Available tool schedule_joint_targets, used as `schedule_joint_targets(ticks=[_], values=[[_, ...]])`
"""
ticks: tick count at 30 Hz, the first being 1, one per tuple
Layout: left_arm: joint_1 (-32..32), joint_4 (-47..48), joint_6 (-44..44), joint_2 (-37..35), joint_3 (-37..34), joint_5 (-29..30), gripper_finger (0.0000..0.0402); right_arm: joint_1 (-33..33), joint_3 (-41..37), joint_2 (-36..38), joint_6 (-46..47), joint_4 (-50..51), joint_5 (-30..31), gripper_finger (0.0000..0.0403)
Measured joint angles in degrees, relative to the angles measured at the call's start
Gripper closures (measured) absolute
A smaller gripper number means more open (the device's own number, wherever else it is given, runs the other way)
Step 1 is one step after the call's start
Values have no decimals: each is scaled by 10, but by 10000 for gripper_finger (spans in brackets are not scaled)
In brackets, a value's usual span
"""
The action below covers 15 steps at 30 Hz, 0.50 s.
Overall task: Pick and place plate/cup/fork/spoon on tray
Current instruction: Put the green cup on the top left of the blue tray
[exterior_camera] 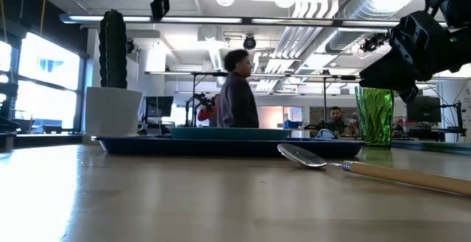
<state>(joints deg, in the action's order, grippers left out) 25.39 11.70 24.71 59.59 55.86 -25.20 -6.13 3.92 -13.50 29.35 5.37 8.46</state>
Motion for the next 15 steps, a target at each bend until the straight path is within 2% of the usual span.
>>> schedule_joint_targets(ticks=[8, 15], values=[[0, -94, -23, -25, 0, 0, 346, 0, 0, 0, 235, 0, 3, 290], [0, -200, -28, -20, 0, 0, 348, 0, 0, 0, 246, -7, 65, 290]])
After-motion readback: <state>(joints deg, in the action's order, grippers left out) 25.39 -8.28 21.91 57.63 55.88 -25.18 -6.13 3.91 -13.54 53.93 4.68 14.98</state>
